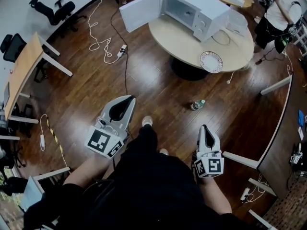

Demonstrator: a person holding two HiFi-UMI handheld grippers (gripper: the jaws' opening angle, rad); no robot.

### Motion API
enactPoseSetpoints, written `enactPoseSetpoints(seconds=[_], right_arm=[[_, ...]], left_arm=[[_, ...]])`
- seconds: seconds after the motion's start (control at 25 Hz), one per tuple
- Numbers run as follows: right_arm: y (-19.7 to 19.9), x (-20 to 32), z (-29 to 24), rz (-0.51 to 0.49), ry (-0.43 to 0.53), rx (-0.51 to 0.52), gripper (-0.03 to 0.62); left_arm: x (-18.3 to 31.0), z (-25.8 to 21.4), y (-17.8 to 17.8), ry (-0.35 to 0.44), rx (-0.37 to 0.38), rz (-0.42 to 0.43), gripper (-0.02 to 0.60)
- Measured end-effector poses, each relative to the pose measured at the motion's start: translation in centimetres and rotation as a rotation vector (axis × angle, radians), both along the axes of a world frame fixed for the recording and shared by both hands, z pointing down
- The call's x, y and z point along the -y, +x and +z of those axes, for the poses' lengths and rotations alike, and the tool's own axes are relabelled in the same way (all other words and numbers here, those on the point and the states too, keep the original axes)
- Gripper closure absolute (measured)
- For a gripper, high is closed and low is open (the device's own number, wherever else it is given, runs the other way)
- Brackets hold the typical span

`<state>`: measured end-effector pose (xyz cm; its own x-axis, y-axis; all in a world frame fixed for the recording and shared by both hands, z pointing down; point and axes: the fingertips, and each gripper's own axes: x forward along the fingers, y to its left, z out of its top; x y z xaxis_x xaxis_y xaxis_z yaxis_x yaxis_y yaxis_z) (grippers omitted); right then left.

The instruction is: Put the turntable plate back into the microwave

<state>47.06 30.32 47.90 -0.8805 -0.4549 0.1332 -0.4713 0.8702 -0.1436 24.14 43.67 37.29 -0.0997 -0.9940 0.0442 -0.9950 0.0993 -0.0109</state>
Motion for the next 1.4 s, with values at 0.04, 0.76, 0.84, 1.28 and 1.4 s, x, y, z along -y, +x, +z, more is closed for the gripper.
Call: enactPoseSetpoints(seconds=[0.04, 0.76, 0.84, 1.28, 1.4], right_arm=[[-0.7, 0.3, 0.0, 0.004, 0.001, -0.003, 0.592], [-14.7, 4.6, -2.7, 0.012, 0.072, -0.051, 0.592], [-16.3, 5.0, -2.6, 0.024, 0.065, -0.052, 0.592], [-22.2, 5.4, -3.0, 0.013, 0.094, -0.07, 0.592], [-22.8, 6.0, -3.3, 0.01, 0.102, -0.053, 0.592]], left_arm=[[0.6, -0.1, -0.7, 0.006, -0.01, 0.005, 0.577], [9.6, -1.5, -13.5, 0.063, -0.108, 0.138, 0.577], [9.9, -1.8, -15.1, 0.065, -0.087, 0.147, 0.577], [11.1, -1.4, -20.4, 0.055, -0.019, 0.191, 0.577], [11.7, -1.4, -21.0, 0.064, -0.017, 0.183, 0.577]])
